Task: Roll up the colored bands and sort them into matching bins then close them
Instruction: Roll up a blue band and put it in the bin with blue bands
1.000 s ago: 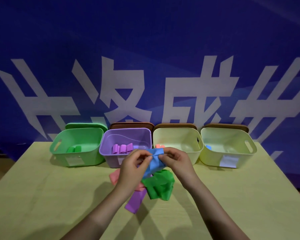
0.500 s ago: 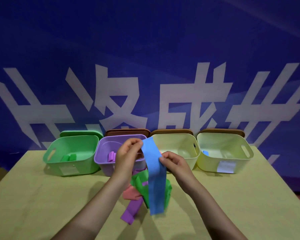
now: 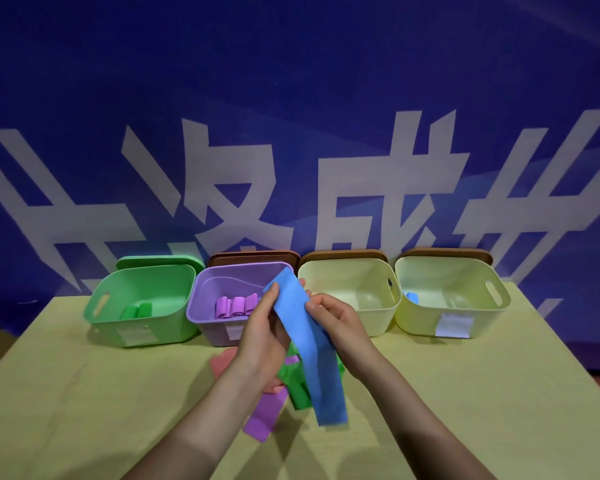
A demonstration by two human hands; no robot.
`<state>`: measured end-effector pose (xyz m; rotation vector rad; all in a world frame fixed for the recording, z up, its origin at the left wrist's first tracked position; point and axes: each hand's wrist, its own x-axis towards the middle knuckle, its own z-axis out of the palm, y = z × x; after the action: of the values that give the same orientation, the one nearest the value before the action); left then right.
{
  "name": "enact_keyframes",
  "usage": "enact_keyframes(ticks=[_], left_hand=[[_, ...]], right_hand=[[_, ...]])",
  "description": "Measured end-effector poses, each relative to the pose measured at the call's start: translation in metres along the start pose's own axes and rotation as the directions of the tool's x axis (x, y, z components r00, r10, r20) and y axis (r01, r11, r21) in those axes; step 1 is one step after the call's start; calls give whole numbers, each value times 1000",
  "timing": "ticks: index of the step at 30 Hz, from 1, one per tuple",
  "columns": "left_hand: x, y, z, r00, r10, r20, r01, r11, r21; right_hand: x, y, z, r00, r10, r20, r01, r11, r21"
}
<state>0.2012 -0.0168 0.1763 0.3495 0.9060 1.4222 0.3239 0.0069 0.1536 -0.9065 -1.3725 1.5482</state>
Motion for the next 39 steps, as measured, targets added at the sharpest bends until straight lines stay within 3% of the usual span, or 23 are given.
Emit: enact_keyframes(ticks=[5, 14, 20, 26, 31, 39], left_hand=[[6, 5, 5, 997, -73, -20, 73, 997, 26], [31, 29, 4, 998, 17, -66, -28, 986, -162], [54, 58, -21, 978, 85, -189, -143, 935, -325], [69, 91, -54, 947, 166, -277, -256, 909, -330], [78, 97, -74, 944, 159, -289, -258, 901, -349], [74, 90, -79, 945, 189, -267, -278, 893, -353]], right_hand=[[-4, 1, -1, 977, 131, 168, -132, 991, -6], [-12, 12, -3, 924, 265, 274, -321, 929, 183], [-12, 23, -11, 919, 320, 231, -332, 943, 10], [-17, 35, -30, 926, 307, 221, -283, 950, -135], [-20, 40, -39, 943, 256, 213, -231, 963, -136], [-20, 55, -52, 971, 228, 74, -217, 967, -132]])
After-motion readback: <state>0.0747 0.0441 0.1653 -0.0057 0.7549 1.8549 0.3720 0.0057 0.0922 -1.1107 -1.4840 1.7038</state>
